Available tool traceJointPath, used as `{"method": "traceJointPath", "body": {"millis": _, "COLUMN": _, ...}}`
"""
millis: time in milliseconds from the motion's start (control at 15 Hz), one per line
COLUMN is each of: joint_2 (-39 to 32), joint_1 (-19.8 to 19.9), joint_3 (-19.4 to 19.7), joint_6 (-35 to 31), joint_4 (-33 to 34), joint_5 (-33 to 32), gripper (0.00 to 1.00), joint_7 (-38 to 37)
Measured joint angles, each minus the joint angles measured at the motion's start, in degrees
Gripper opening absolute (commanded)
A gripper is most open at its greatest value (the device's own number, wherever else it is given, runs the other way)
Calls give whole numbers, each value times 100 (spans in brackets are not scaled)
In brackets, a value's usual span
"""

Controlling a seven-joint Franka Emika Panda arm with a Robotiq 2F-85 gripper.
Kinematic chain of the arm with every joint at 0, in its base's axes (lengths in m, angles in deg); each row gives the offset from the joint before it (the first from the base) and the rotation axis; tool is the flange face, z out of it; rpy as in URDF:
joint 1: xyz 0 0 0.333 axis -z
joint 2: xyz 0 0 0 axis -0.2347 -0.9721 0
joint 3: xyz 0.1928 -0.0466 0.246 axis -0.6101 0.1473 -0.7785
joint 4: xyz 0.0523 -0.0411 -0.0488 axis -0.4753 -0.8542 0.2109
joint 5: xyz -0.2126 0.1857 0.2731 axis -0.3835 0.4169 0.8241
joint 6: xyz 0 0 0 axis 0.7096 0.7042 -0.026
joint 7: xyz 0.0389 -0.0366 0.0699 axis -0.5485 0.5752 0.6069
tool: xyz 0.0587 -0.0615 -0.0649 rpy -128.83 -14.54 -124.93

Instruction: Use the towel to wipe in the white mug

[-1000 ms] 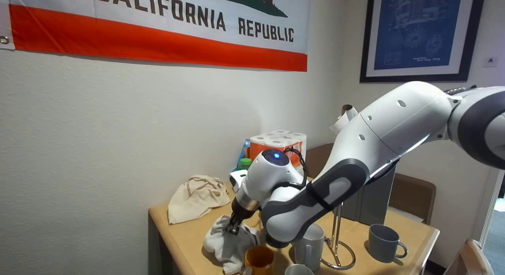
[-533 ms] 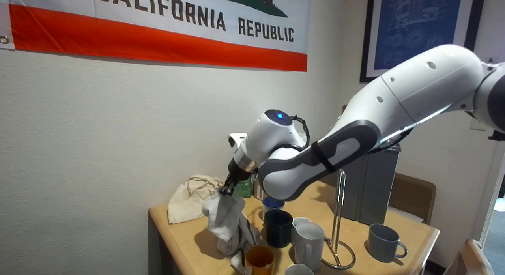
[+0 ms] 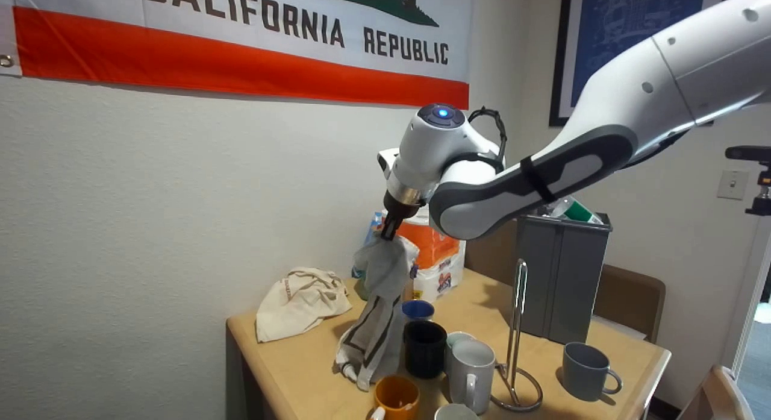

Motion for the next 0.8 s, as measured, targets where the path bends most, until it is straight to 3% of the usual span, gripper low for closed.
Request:
{"method": "traceJointPath", "body": {"millis": 133, "joint_2": 305, "joint_1": 168, "joint_3": -344, "joint_6": 489, "joint_4": -242, "joint_5": 146, "gripper": 1, "joint_7": 154}}
{"method": "traceJointPath", "body": {"millis": 400, "joint_2": 840, "joint_1": 833, "joint_3": -1452, "joint_6": 1259, "joint_4": -730, "joint_5": 1448, "gripper": 1, "joint_7": 1187}}
{"method": "traceJointPath", "body": {"millis": 533, "joint_2": 1060, "joint_1": 1021, "joint_3": -1666, "joint_6": 1858, "joint_4": -848, "joint_5": 1774, "gripper": 1, "joint_7": 1377}}
{"method": "traceJointPath", "body": {"millis": 800, "joint_2": 1460, "joint_1": 1191, "joint_3": -1688, "joint_6": 2968, "joint_4": -1030, "joint_5": 1816, "gripper": 1, "joint_7": 1369}}
